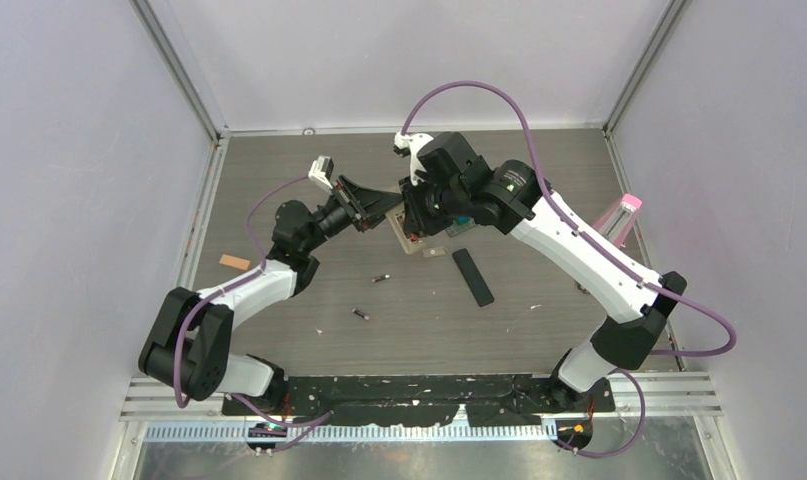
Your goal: Load the batteries into the remote control
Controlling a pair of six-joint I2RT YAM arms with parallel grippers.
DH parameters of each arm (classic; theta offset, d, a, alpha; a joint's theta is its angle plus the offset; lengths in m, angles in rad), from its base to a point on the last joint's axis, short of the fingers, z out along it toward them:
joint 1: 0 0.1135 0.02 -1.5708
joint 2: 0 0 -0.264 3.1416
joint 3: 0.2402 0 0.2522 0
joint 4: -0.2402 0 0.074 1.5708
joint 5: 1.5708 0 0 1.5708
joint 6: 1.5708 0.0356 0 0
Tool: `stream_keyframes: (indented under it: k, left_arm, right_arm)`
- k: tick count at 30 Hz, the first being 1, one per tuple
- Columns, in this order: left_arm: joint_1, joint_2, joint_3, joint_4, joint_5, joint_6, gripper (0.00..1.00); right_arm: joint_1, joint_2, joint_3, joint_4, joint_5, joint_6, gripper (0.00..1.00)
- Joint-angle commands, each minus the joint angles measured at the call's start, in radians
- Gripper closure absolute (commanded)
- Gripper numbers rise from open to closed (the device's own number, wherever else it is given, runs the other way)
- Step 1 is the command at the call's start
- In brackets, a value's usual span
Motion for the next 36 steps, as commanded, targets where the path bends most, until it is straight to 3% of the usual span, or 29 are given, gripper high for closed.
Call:
stream_keyframes:
  k: [1, 20, 28, 33, 36]
  left_arm:
    - [-0.004, 0.003, -0.005, 0.08, -0.003, -0.009, 1.0]
    - [-0.004, 0.006, -0.003, 0.088, 0.008, -0.009, 1.0]
    - [-0.004, 0.02, -0.025, 0.122, -0.012, -0.092, 1.0]
    - [-0.004, 0.016, -0.042, 0.178, -0.04, -0.185, 1.0]
    - [-0.004, -0.005, -0.052, 0.183, -0.067, -0.235, 1.0]
  right_arm:
    - [0.008, 0.005, 0.004, 0.028, -0.006, 0.013, 0.8]
    - [0.012, 0.019, -0.008, 0.031, 0.057, 0.046, 0.68]
    - [0.005, -0.074, -0.017, 0.096, 0.032, 0.076, 0.54]
    - [-0.007, -0.188, -0.14, 0.227, 0.007, 0.096, 0.46]
    - [-0.01, -0.289, -0.272, 0.331, 0.081, 0.102, 0.44]
